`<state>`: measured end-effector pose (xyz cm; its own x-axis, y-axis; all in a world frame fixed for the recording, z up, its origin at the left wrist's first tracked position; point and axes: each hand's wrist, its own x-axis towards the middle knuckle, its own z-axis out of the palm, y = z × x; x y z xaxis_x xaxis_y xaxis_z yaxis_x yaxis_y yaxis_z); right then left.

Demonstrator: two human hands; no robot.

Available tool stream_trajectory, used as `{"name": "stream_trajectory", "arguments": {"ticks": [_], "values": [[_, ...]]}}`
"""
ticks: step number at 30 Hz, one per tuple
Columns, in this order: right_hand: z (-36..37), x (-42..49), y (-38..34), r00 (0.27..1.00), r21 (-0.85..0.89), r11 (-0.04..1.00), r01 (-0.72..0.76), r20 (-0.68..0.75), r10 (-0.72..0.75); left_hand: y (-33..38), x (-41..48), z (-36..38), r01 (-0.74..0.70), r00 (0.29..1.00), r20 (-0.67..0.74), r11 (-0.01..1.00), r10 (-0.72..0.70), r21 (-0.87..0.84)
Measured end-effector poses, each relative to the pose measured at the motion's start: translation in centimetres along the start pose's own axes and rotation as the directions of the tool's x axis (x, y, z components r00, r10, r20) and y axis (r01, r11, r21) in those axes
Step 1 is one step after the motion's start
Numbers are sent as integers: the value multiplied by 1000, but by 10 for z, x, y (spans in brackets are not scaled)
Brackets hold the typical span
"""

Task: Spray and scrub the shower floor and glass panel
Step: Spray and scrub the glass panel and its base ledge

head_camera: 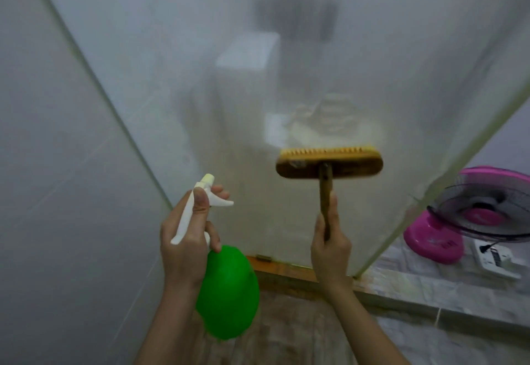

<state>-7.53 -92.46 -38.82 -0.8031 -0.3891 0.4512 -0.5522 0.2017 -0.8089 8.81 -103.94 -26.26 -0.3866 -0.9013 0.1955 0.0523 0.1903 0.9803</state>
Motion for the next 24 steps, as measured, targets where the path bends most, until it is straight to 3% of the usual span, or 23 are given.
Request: {"name": "stream_trajectory", "arguments": {"ticks": [3,5,7,10,12,17,19,24], "values": [[10,78,-88,975,-20,975,220,-32,-221,38,2,-5,11,1000,-21,1000,-10,24],[6,107,-125,962,-36,962,270,-37,-271,61,2,-9,14,999,-35,999,-13,37],[-11,99,-123,972,-53,971,232,-25,-234,86,0,-14,17,999,-39,999,-16,33],[-58,59,-102,1000,-61,998,-11,15,12,121,0,-26,30,999,-41,999,-28,45],[-73,58,-115,999,-64,997,-44,25,46,143,1,-34,40,999,-39,997,-38,60],[-51,146,-223,969,-82,968,235,91,-228,182,0,-42,51,999,-13,994,-50,93],[-56,154,-225,958,-127,951,280,96,-269,194,-1,-43,41,999,-4,994,-41,98],[-128,81,-150,998,-110,992,-55,33,59,223,-2,-37,25,998,64,997,-30,78]]}}
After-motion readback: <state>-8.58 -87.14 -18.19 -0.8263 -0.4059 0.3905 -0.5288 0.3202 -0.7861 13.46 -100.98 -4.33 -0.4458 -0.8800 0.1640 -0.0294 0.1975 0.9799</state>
